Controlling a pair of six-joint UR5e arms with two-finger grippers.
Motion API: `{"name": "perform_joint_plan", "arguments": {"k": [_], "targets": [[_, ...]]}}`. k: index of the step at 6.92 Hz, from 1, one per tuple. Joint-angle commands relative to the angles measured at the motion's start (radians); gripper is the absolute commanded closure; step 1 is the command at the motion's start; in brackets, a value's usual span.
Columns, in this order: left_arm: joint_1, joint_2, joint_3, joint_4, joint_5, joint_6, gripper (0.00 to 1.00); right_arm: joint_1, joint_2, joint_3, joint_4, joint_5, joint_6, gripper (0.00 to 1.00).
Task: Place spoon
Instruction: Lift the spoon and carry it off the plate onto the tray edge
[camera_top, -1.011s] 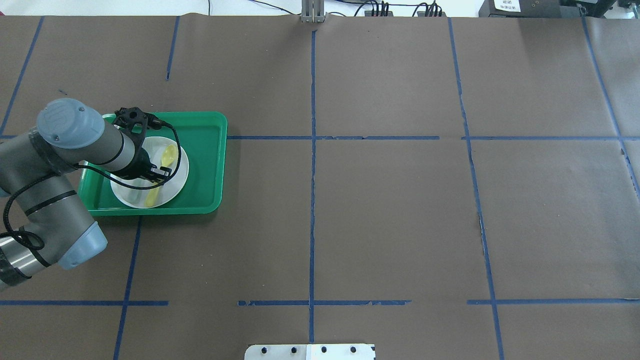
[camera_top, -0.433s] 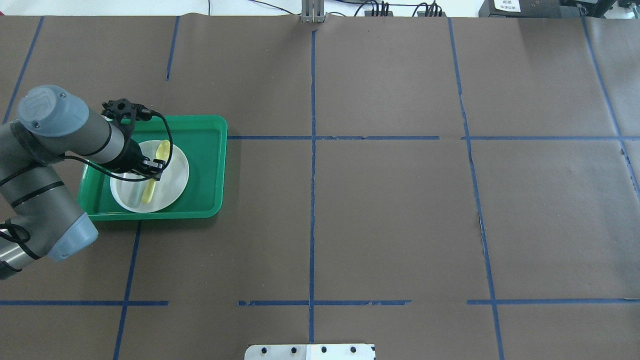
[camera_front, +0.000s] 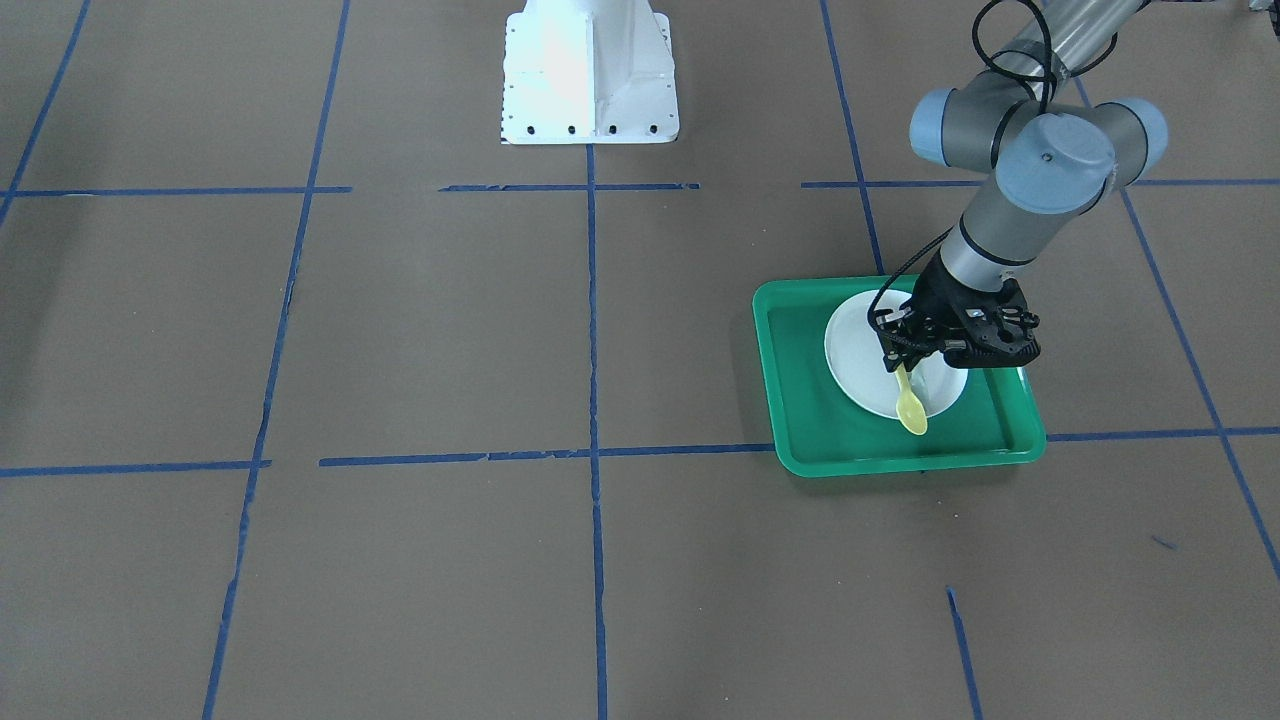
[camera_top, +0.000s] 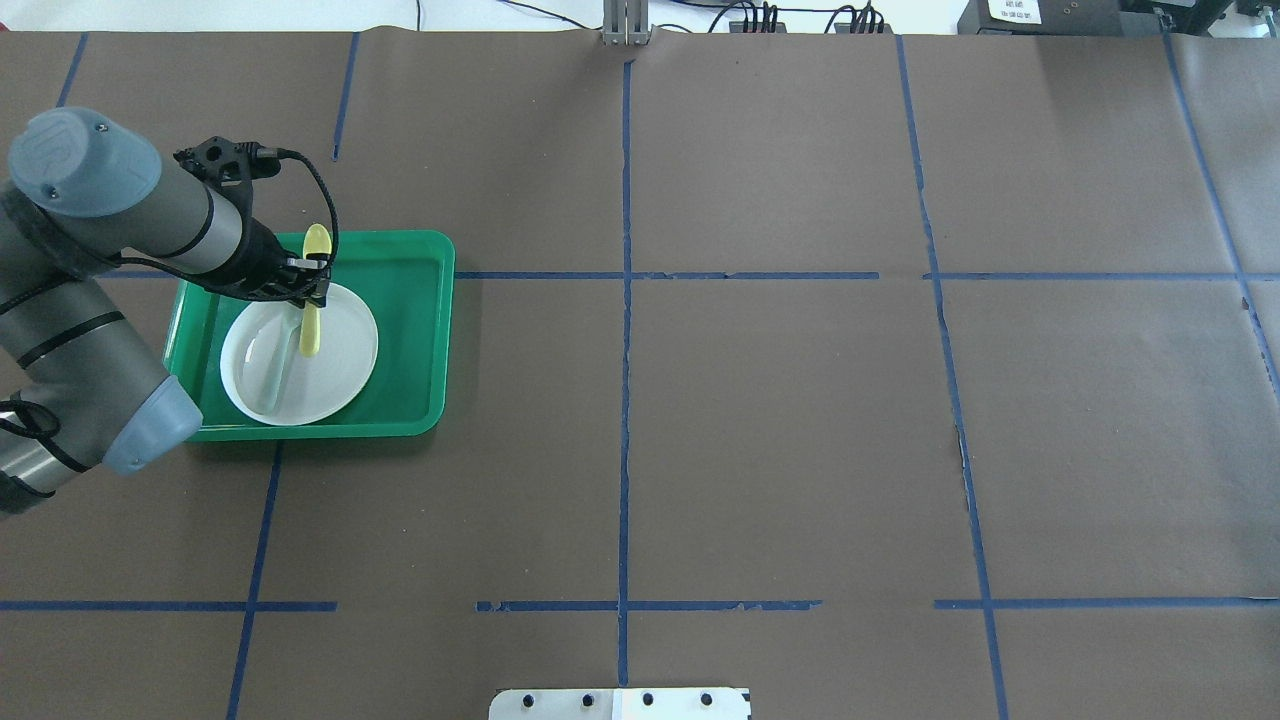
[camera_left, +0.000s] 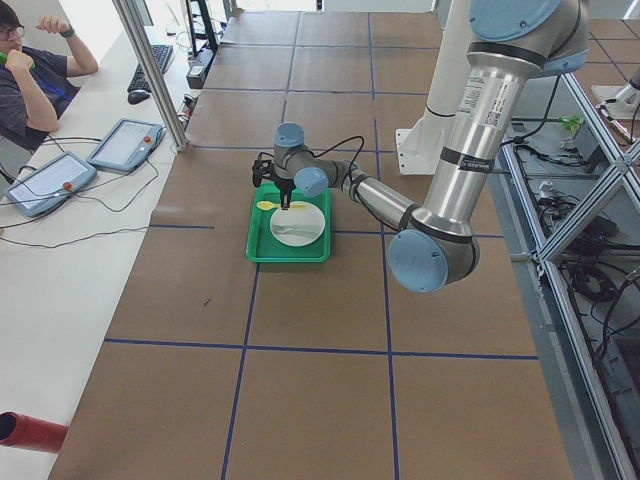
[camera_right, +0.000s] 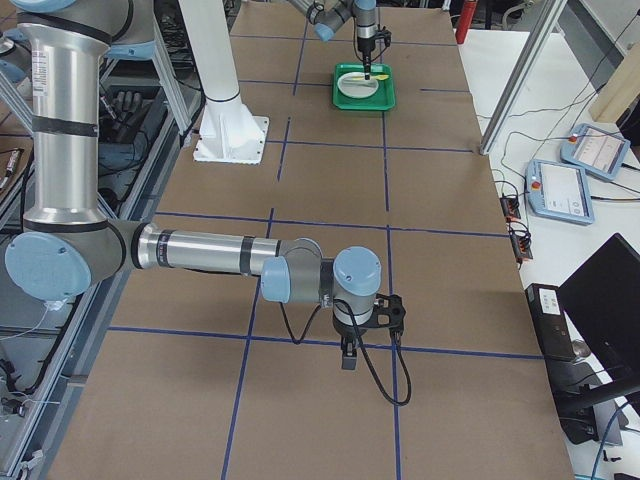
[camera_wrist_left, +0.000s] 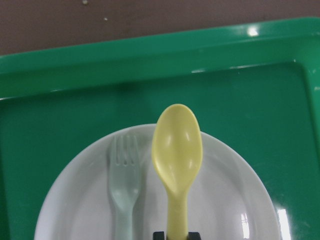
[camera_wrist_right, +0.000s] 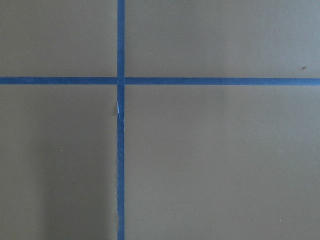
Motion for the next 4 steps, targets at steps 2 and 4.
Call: {"name": "perform_joint_plan", "arguments": {"k": [2,4], "targets": [[0.105,-0.094,0.022,0.067,0.096,-0.138,0.99,0.000,0.000,0.000,0.001,0.000,0.000,0.00],[0.145,-0.103,0.053,0.056,0.097,-0.158,0.99,0.000,-0.001,0.000,0.001,0.000,0.000,0.00]]}}
